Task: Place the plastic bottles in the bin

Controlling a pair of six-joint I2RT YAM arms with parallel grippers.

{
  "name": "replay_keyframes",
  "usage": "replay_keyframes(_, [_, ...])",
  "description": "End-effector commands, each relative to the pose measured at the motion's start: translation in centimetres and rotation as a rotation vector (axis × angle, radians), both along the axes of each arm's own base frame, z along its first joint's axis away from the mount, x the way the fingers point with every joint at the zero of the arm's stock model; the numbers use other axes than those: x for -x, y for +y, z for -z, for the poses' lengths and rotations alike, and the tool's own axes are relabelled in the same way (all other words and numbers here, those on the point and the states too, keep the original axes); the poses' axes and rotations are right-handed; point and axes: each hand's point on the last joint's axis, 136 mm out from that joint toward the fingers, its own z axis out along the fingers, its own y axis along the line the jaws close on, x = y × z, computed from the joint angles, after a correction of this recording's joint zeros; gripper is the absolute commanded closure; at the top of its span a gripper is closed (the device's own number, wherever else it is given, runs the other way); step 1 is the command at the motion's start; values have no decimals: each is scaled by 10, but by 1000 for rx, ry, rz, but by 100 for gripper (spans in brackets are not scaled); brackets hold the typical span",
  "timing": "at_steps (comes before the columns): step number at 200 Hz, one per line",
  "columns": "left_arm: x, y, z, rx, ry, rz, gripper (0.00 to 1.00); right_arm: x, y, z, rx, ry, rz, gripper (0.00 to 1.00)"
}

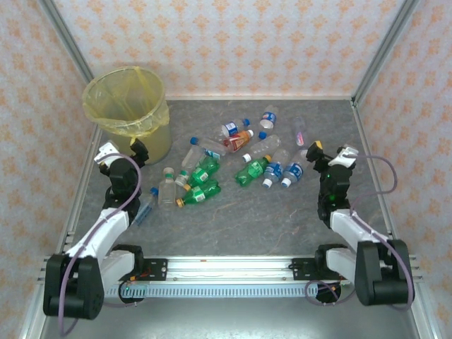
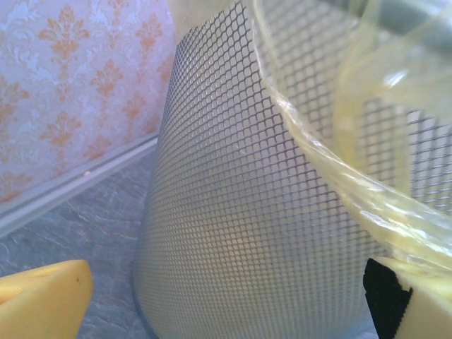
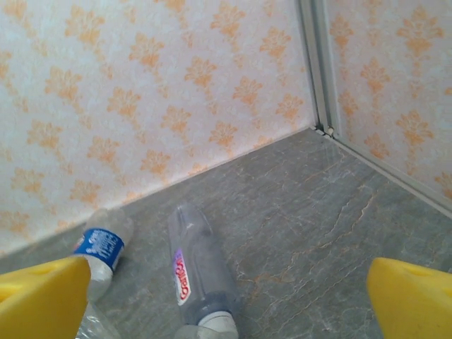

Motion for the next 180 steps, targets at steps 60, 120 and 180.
replay_keyframes(60, [42, -25, 18, 276, -11, 103, 1, 32, -1, -62, -346, -150, 14, 0])
replay_keyframes(120, [52, -33, 18, 298, 170, 122, 1, 18, 32, -87, -418, -40, -155, 0])
replay_keyframes(180, [64, -34, -2, 380, 144, 103, 1, 4, 80, -103, -445, 117, -356, 0])
